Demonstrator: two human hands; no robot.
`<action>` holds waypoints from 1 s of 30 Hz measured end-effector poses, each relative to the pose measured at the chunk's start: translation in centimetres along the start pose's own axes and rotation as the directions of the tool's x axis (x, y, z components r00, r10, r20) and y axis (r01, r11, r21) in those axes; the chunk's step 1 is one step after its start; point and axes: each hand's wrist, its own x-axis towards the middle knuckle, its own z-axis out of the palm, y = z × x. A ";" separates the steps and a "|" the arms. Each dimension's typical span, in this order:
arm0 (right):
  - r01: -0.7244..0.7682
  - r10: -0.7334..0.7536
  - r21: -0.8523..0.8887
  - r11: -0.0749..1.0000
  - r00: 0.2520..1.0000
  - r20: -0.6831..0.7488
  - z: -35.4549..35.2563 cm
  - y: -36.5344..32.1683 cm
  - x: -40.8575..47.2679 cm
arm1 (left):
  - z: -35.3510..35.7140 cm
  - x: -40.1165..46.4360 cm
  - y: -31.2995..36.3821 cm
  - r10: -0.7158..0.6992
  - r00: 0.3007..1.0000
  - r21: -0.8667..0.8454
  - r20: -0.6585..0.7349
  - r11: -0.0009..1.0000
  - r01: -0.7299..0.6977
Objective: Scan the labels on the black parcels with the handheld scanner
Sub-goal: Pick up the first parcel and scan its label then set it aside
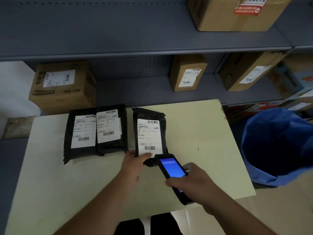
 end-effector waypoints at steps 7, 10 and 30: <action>-0.037 0.039 0.047 0.998 0.999 -0.038 -2.5 2.0 0.9 | 4.2 1.1 -0.5 -0.035 0.999 0.106 0.008 0.994 0.034; -0.049 0.053 0.074 0.996 0.997 -0.055 -3.6 2.7 1.4 | 5.7 1.9 -1.0 -0.034 0.999 0.127 0.022 0.991 0.031; -0.135 0.146 0.119 0.984 0.985 -0.093 -10.2 5.2 4.4 | 16.1 5.5 0.6 0.031 0.999 0.446 -0.011 0.895 -0.023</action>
